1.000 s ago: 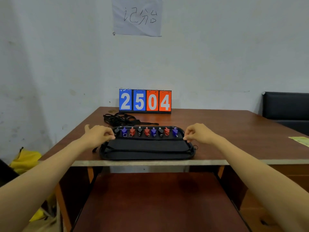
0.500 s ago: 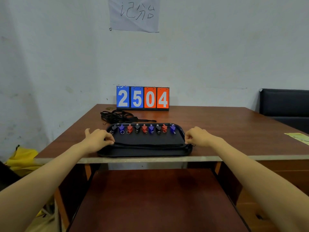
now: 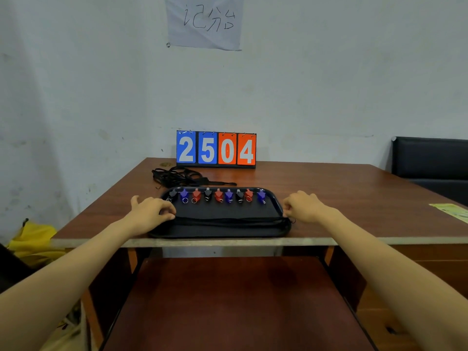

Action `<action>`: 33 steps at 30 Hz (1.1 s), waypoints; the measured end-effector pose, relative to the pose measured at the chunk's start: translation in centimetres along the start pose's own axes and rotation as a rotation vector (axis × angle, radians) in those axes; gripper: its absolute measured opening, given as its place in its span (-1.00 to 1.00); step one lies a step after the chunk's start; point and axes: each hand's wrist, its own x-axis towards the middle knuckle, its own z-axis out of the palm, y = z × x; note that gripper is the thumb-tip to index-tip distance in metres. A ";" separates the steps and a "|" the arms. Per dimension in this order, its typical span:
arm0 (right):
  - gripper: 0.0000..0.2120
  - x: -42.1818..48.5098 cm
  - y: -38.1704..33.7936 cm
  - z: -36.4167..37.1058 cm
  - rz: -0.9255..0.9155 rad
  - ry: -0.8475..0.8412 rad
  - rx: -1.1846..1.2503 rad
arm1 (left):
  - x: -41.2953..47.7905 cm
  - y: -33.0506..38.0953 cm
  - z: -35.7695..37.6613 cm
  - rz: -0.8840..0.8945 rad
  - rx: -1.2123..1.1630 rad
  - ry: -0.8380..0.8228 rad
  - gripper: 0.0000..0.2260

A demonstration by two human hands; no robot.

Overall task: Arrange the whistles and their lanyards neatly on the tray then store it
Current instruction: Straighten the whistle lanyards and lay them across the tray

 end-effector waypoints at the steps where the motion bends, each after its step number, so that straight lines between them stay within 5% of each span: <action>1: -0.72 0.0 0.0 0.0 -0.001 0.006 -0.003 | 0.0 0.0 0.0 0.002 0.015 -0.002 -0.93; 5: -0.84 0.2 -0.3 -0.1 0.000 0.000 -0.008 | 0.2 0.2 -0.2 0.006 0.041 -0.041 -0.86; 14: -0.78 2.8 -6.0 -1.5 -0.212 0.078 0.305 | 3.0 2.5 -1.0 0.074 -0.068 0.100 -0.79; 24: -0.78 13.8 -14.8 -3.6 -0.406 0.045 0.414 | 11.8 -4.1 -2.5 -0.234 -0.189 0.105 -0.83; 33: -0.72 22.9 -18.7 -2.5 -0.423 0.010 0.390 | 16.6 -8.5 1.1 -0.275 -0.234 0.017 -0.67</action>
